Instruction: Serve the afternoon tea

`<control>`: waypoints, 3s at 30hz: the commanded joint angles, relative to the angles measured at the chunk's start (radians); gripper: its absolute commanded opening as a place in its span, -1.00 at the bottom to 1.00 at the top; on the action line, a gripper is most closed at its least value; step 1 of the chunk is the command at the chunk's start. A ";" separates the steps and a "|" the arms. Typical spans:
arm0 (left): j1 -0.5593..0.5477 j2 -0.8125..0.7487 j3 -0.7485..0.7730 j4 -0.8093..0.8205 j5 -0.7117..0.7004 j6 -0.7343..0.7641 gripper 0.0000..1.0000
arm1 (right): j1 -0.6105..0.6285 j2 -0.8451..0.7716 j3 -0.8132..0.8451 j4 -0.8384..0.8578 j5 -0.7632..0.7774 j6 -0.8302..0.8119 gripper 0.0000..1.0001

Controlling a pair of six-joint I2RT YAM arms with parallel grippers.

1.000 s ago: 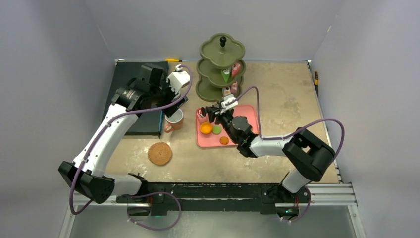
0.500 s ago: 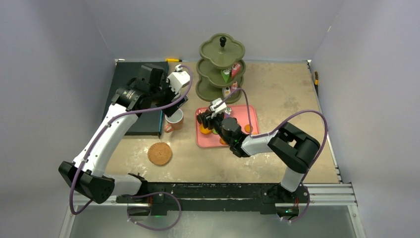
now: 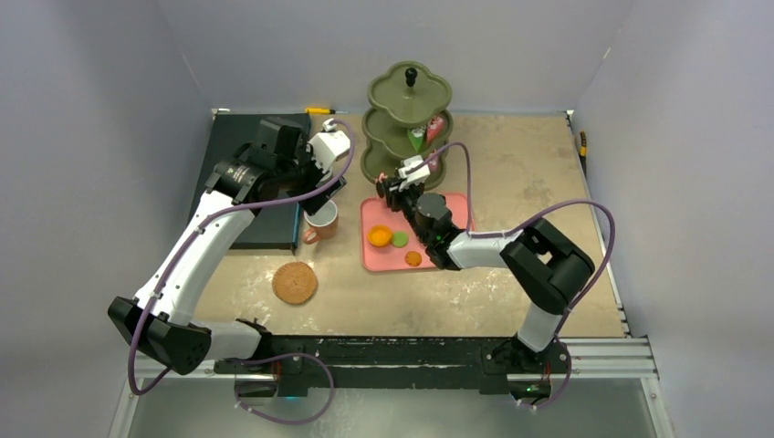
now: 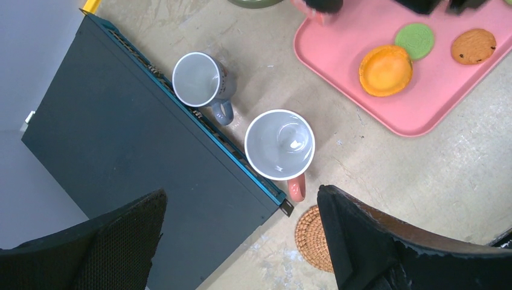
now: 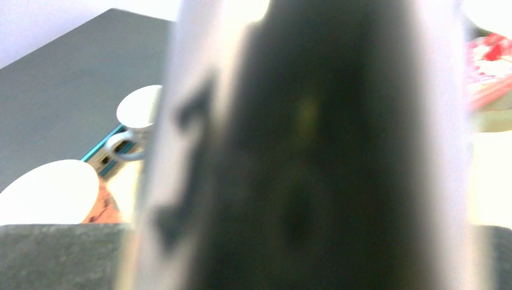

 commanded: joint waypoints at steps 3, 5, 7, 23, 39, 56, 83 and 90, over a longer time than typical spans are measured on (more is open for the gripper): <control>0.006 -0.028 0.016 0.019 -0.009 -0.001 0.90 | -0.066 0.023 0.073 0.122 0.067 -0.069 -0.45; 0.007 -0.029 0.016 0.018 -0.009 0.002 0.90 | -0.072 0.057 0.087 0.158 0.085 -0.103 -0.45; 0.007 -0.028 0.014 0.019 -0.010 0.003 0.90 | -0.075 0.092 0.108 0.186 0.104 -0.129 -0.45; 0.007 -0.021 -0.015 0.003 -0.025 0.028 0.90 | -0.080 0.312 0.210 0.422 0.212 -0.157 -0.44; 0.007 -0.009 -0.036 0.017 -0.009 0.032 0.90 | -0.080 0.346 0.193 0.438 0.243 -0.131 0.07; 0.007 0.377 0.335 0.293 0.148 -0.088 0.87 | -0.072 -0.076 -0.153 0.368 0.208 -0.057 0.11; 0.075 0.962 0.816 0.919 0.598 -0.421 0.58 | -0.073 -0.469 -0.296 0.000 0.145 0.110 0.13; 0.102 1.032 0.807 1.175 0.691 -0.579 0.48 | -0.076 -0.498 -0.308 -0.017 0.138 0.128 0.13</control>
